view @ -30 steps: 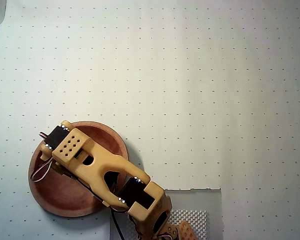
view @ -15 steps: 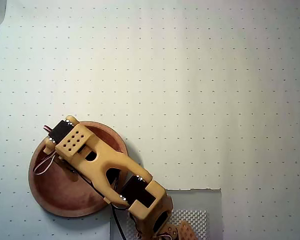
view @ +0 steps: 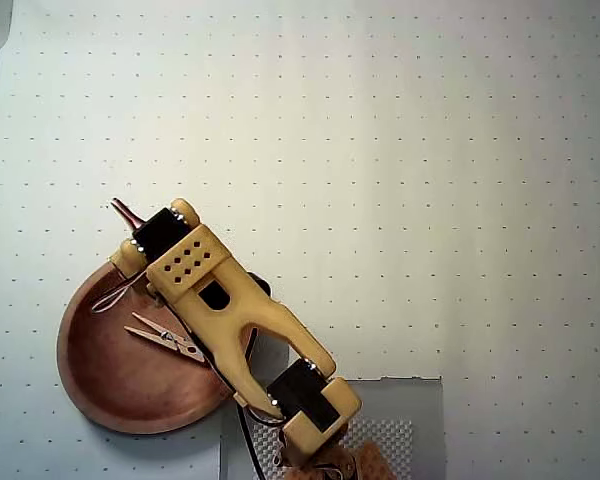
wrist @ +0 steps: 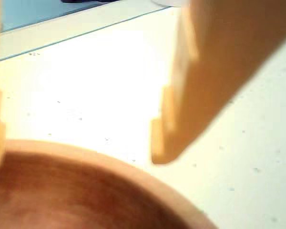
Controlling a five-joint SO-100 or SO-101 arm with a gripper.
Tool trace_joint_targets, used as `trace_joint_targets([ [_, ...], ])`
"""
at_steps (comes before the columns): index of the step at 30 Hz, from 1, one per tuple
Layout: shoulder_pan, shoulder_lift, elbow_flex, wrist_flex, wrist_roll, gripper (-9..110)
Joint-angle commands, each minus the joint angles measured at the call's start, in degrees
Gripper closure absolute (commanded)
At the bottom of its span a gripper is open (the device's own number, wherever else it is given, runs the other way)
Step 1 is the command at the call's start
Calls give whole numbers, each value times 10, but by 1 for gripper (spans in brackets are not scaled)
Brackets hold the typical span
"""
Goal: Grasp a clothespin and put it in the bowl.
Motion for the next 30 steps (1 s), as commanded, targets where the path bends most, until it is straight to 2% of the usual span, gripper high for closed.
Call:
trace_joint_targets([
  [1, 54, 108, -35, 11, 3, 81],
  [11, 241, 236, -36, 11, 6, 81],
  [14, 287, 268, -36, 11, 39, 81],
  [21, 371, 338, -36, 11, 171, 81],
  [30, 414, 393, -34, -5, 385, 81],
])
